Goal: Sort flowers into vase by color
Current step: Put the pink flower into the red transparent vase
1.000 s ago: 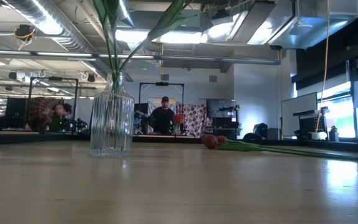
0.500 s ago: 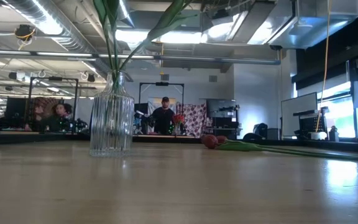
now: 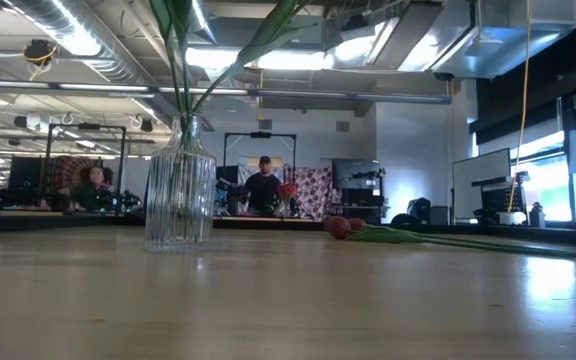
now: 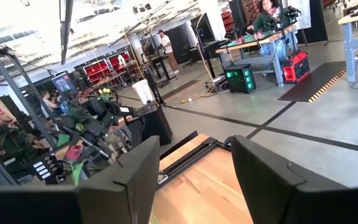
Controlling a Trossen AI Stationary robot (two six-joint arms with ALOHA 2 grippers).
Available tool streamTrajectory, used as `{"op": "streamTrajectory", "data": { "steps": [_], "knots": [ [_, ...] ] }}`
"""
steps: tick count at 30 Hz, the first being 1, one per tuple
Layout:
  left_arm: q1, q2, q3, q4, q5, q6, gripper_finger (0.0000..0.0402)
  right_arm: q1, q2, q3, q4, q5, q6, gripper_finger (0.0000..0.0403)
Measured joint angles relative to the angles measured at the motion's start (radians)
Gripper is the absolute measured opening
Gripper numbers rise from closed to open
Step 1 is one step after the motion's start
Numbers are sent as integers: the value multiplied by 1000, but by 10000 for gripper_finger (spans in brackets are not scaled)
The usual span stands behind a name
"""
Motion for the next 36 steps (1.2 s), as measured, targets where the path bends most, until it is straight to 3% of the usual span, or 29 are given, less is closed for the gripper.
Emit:
{"op": "streamTrajectory", "data": {
  "steps": [13, 27, 31, 36],
  "knots": [
    [-32, 0, 0, -90, 22, -257, 168, 0, -11, 0, -61, -5, 1, 202],
    [-118, -8, 33, -130, 72, -496, 169, 0, -11, 0, -140, -41, 1, 202],
    [-118, -17, 107, -131, -18, -463, 162, 0, -11, 0, -181, -59, 1, 202],
    [-117, -24, 203, -128, -337, -242, 156, 0, -10, 0, -292, -69, 87, 202]
  ]
}}
